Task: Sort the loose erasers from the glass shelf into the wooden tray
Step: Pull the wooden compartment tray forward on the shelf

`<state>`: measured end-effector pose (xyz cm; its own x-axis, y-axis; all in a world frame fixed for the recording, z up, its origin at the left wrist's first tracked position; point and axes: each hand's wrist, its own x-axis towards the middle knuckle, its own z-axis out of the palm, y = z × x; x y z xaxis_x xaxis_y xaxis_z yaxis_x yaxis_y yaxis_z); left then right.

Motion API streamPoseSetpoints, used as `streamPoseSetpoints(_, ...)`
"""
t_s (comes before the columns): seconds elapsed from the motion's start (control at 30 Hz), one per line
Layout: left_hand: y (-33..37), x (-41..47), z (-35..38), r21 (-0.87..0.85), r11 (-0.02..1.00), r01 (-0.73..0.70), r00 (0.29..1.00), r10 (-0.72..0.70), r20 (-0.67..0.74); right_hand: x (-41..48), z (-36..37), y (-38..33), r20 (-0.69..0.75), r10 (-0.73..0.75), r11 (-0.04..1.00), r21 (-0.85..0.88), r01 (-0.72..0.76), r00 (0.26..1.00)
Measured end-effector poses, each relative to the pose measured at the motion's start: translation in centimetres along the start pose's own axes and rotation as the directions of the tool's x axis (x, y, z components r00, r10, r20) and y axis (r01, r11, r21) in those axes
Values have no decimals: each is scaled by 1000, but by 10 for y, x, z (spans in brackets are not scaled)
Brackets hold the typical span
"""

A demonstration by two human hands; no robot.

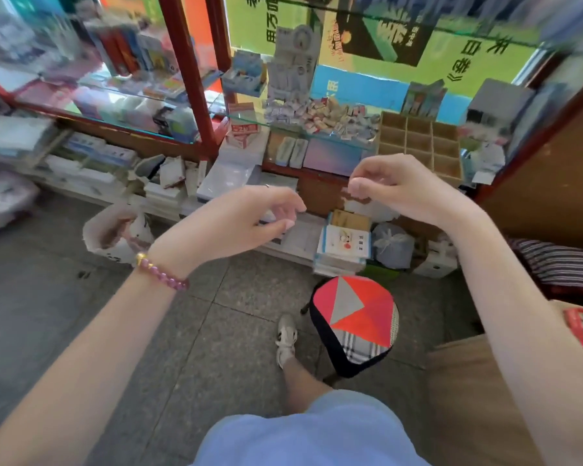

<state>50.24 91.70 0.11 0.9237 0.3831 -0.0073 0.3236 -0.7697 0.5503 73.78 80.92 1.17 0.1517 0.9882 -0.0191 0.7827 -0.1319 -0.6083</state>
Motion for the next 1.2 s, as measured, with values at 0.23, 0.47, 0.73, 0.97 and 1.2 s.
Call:
streamPoseSetpoints(0.23,-62,146,-38,34,998,-50,994,46,102,124,-38,71,-88,98,995,8,-98,991)
streamPoseSetpoints(0.47,-120,255,-72,-41,994,-106,978,112,175,210,-58,116,-65,229,973,10,-229,971)
streamPoseSetpoints(0.73,-169,358,-81,-93,968,-233,920,250,303,250,-56,166,-136,464,886,89,-456,875)
streamPoseSetpoints(0.97,-176,417,-69,-124,929,-348,847,369,383,250,-56,201,-124,614,787,180,-591,780)
streamPoseSetpoints(1.2,-183,467,-62,-229,920,-319,838,387,384,284,-69,249,-97,646,757,209,-619,757)
